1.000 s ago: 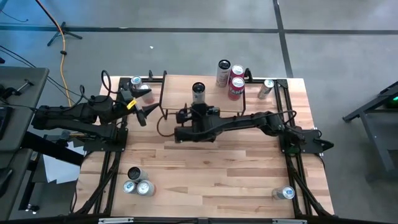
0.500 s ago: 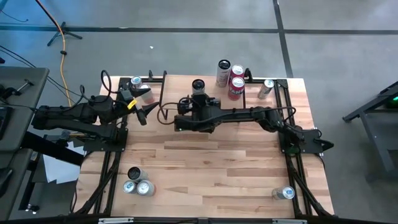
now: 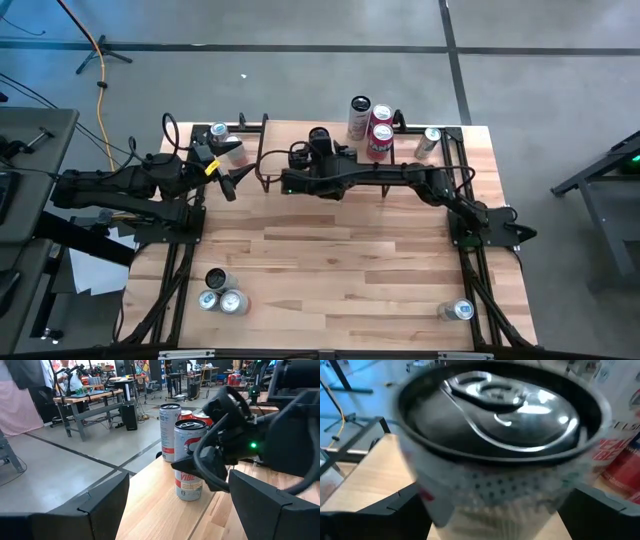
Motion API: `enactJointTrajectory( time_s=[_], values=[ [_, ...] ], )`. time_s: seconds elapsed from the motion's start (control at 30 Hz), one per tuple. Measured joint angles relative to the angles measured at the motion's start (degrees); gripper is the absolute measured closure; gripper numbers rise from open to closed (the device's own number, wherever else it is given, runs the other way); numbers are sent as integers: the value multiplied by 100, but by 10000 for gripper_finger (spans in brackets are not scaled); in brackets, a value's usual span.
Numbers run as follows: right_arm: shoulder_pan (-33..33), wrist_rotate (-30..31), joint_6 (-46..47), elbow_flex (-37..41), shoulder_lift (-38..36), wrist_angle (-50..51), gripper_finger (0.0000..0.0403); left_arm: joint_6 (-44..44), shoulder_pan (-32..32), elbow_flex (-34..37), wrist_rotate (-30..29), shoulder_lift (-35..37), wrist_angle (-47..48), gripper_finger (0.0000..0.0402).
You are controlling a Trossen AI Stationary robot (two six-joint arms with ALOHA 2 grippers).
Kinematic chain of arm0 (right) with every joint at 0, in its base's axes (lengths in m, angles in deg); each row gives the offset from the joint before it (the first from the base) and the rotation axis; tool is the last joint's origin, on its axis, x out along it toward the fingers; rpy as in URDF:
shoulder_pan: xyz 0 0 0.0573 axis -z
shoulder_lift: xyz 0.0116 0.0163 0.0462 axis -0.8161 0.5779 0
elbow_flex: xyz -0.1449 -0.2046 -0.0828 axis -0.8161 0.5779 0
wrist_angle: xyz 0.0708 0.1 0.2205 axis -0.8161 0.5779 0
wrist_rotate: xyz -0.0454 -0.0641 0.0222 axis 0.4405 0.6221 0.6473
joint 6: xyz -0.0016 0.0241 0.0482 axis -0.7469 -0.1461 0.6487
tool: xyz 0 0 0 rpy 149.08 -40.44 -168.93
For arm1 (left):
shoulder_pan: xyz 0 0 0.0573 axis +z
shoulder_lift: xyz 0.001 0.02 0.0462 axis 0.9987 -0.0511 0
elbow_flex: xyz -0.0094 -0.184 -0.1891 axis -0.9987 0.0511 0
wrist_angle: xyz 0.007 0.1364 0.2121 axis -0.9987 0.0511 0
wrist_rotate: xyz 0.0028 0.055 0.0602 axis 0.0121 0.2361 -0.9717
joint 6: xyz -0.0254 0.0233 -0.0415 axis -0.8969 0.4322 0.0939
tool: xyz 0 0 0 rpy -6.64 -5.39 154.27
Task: Place canned beverage on shelf
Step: Put the top white-pink soda can on the shelf aligned with the white-pink soda can
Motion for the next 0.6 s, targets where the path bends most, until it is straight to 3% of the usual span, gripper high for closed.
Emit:
enactJointTrajectory(
  time_s=[0.1, 0.27, 0.6],
  values=[
    [30, -79, -55, 0, 4, -7, 84, 9, 2, 0, 0, 0, 0, 99],
    [28, -256, -556, 0, -102, 6, 170, 11, 0, 0, -94, 0, 102, 99],
    [8, -377, -2078, 0, -396, -39, 170, -138, 0, 0, -181, 0, 271, 99]
  ],
)
